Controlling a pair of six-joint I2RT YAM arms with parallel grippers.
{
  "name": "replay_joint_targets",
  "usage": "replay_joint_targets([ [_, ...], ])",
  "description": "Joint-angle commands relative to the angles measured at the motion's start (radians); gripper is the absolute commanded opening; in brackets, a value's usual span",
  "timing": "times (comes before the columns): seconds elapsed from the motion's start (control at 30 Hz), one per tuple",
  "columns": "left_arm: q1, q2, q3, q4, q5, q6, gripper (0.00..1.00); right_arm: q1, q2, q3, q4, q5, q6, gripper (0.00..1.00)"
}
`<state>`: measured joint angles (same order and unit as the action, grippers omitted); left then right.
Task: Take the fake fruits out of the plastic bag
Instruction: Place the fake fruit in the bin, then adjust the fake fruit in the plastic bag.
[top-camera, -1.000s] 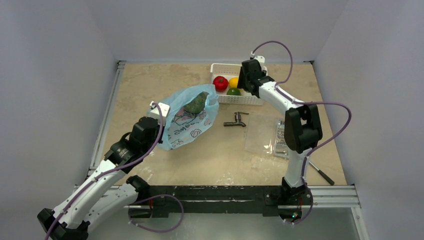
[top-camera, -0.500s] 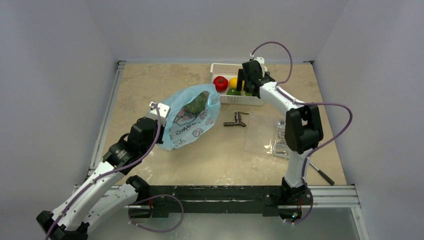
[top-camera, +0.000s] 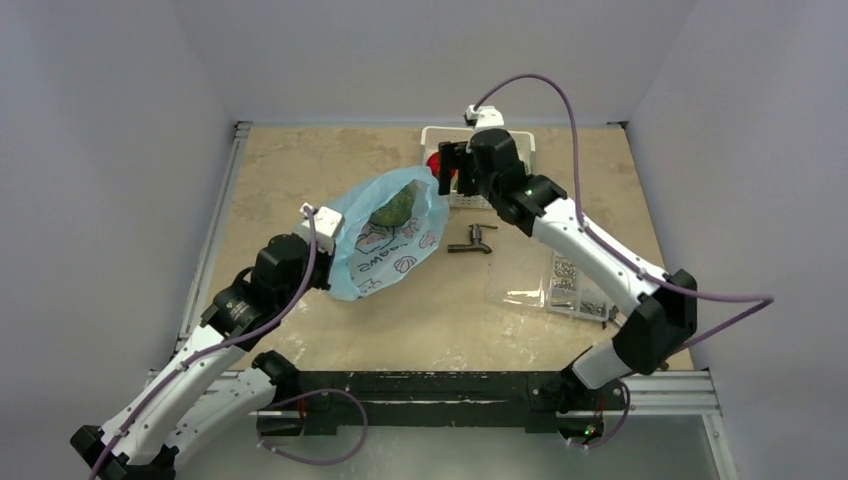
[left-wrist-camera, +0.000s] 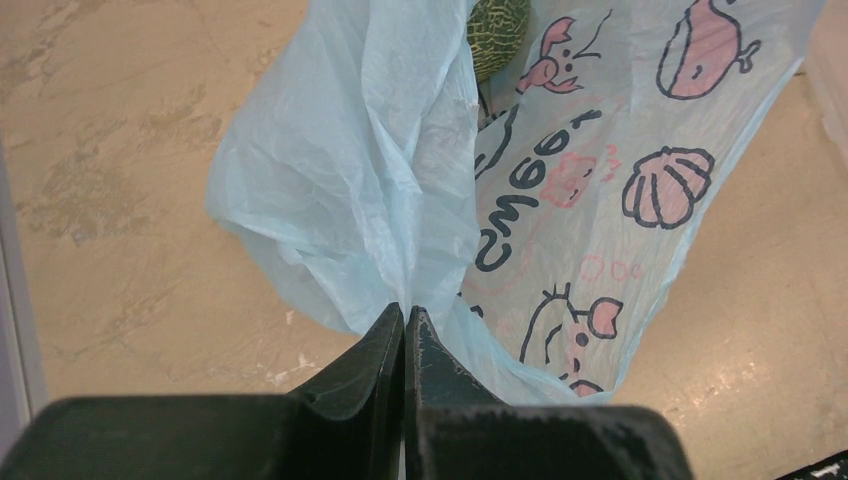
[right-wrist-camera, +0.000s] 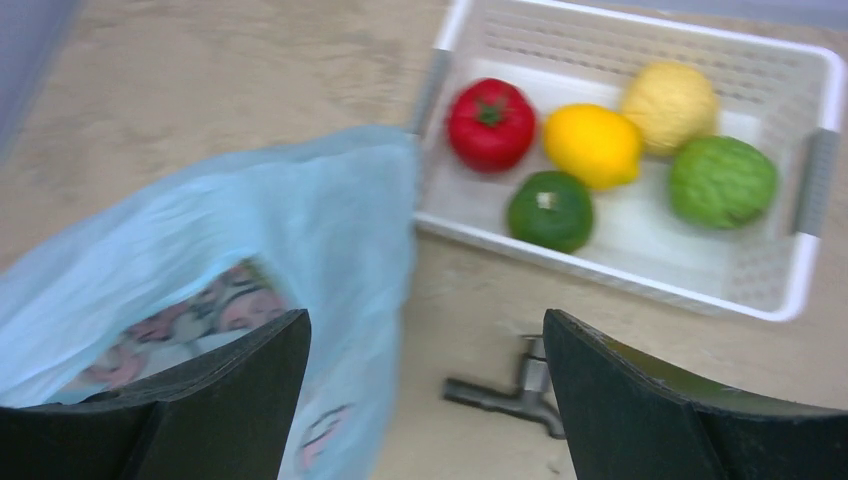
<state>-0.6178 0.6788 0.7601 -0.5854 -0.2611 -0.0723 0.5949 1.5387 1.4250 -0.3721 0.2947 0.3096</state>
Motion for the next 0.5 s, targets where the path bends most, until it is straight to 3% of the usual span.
replay_joint_targets([
  [0.0, -0.007, -0.014, 0.054, 0.037, 0.102, -0.038, 0.0, 0.114, -0.152, -0.051, 0.058, -0.07, -0.004, 0.84],
  [0.17, -0.007, -0.012, 0.058, 0.033, 0.104, -0.041, 0.0, 0.226, -0.28, -0.106, 0.17, -0.178, 0.018, 0.81],
  [0.3, -0.008, -0.015, 0.064, 0.029, 0.102, -0.047, 0.0, 0.292, -0.245, -0.165, 0.277, -0.314, 0.08, 0.76],
  [0.47, -0.011, -0.064, 0.053, 0.042, 0.084, -0.052, 0.0, 0.309, -0.141, -0.236, 0.397, -0.301, 0.174, 0.57],
])
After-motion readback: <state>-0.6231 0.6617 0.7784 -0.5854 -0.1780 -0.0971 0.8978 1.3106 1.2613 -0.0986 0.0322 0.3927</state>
